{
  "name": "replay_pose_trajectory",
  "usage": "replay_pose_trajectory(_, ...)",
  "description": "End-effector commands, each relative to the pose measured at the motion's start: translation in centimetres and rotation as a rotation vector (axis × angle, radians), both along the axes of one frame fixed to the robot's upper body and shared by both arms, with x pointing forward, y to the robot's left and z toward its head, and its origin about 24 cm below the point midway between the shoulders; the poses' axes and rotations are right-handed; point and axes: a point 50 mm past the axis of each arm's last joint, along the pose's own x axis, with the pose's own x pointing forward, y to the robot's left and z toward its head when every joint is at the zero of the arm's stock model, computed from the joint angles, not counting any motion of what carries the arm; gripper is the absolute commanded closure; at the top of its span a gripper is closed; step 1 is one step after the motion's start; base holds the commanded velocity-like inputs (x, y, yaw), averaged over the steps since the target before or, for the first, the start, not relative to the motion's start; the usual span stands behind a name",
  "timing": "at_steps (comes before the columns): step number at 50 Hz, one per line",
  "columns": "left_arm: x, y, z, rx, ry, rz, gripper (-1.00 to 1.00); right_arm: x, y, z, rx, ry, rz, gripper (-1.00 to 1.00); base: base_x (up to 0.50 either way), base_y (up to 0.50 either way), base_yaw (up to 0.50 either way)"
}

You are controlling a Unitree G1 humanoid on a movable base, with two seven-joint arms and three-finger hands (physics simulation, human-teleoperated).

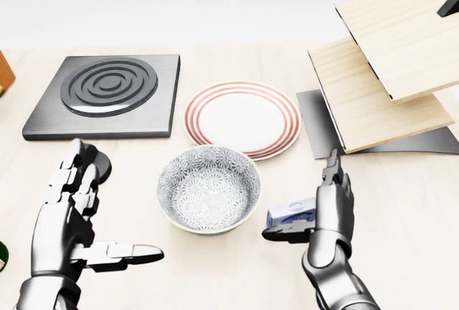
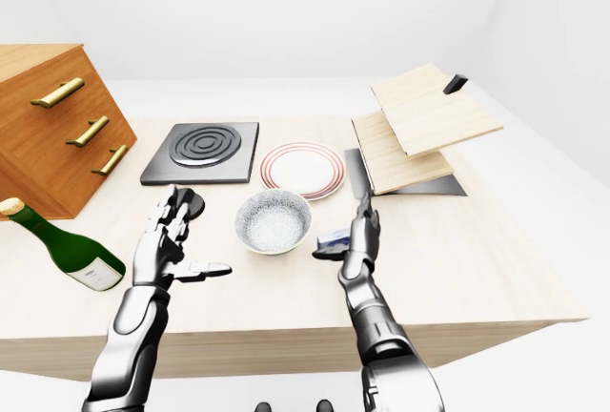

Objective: Pick up the cream cheese and put it in the bowl.

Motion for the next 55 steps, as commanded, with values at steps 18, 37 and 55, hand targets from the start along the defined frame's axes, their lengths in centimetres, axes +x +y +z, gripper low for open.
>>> replay_pose_trajectory(18, -0.06, 0.01, 0.20, -0.003, -0.009, -0.001, -1.00, 0.13, 0.23, -0.91, -0.036, 0.075, 0.006, -1.00, 0.00, 0.00, 0.00)
replay_pose_trajectory(37, -0.23, 0.10, 0.40, -0.007, -0.018, 0.000, -1.00, 0.53, 0.49, -0.65, -0.033, 0.078, 0.010, -1.00, 0.00, 0.00, 0.00)
replay_pose_trajectory(55, -0.44, 0.24, 0.69, -0.010, -0.031, 0.000, -1.00, 0.78, 0.44, -0.61, -0.036, 0.094, 0.008, -1.00, 0.00, 0.00, 0.00)
